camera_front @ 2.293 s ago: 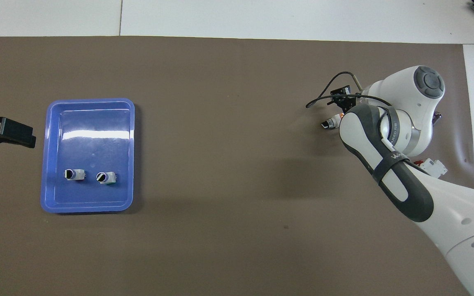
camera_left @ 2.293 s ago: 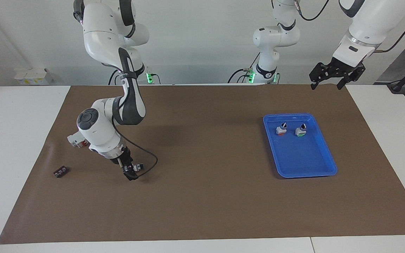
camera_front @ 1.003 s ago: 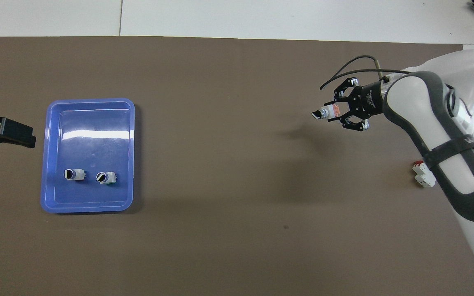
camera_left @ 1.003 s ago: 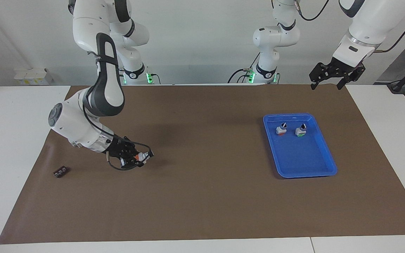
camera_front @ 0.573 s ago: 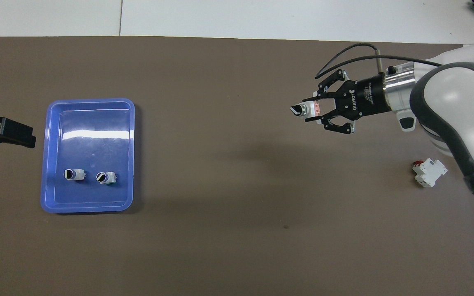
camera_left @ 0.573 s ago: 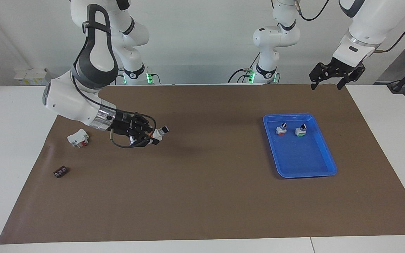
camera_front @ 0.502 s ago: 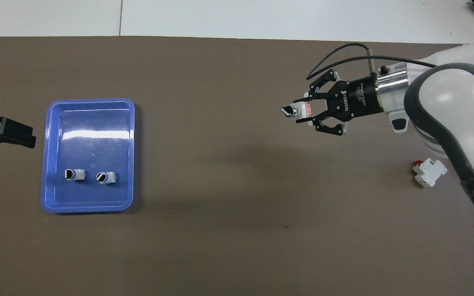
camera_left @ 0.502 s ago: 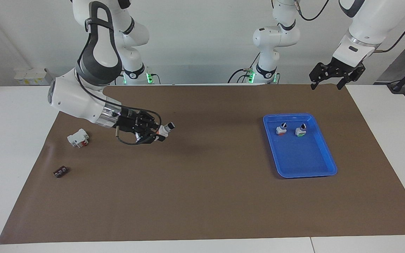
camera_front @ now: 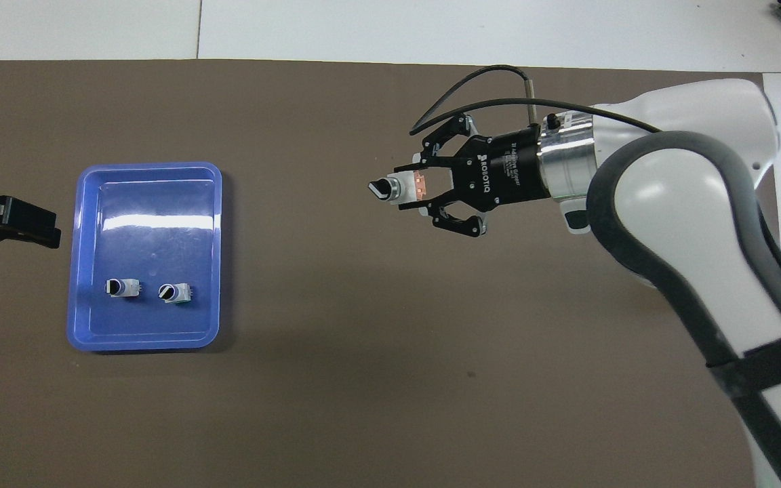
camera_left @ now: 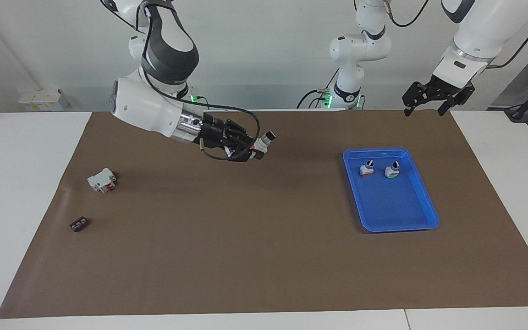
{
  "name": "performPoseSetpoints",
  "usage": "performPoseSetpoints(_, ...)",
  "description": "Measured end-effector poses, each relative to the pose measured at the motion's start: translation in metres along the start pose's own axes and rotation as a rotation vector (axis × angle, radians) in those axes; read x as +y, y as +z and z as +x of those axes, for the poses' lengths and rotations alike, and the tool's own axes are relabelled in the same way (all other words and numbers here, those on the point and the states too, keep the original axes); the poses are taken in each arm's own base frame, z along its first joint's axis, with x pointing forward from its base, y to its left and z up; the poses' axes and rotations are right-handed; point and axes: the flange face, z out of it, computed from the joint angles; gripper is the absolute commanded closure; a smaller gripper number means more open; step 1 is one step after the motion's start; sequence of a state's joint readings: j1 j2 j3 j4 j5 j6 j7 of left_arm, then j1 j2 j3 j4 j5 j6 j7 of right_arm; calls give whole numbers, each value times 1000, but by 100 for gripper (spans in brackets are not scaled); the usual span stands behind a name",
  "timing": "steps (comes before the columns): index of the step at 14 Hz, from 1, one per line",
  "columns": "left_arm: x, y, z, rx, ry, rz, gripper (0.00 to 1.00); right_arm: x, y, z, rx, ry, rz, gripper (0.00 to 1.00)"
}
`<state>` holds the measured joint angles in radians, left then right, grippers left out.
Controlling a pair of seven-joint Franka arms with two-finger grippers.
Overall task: Turn and place switch with both arms
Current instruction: 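Lift the switch with the right gripper and carry it toward the tray, then hold the switch with the right gripper while the left gripper reaches it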
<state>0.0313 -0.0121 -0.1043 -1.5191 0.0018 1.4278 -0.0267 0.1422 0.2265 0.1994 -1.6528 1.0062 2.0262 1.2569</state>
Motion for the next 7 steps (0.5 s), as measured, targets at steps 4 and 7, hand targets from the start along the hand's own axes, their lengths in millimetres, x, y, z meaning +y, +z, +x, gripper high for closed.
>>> performPoseSetpoints(4, 30, -1, -8, -43, -90, -149, 40, 14, 54, -55, -3, 40, 13, 100)
performPoseSetpoints(7, 53, -6, -10, -90, -237, -305, 42, 22, 63, -78, -13, 131, 4, 100)
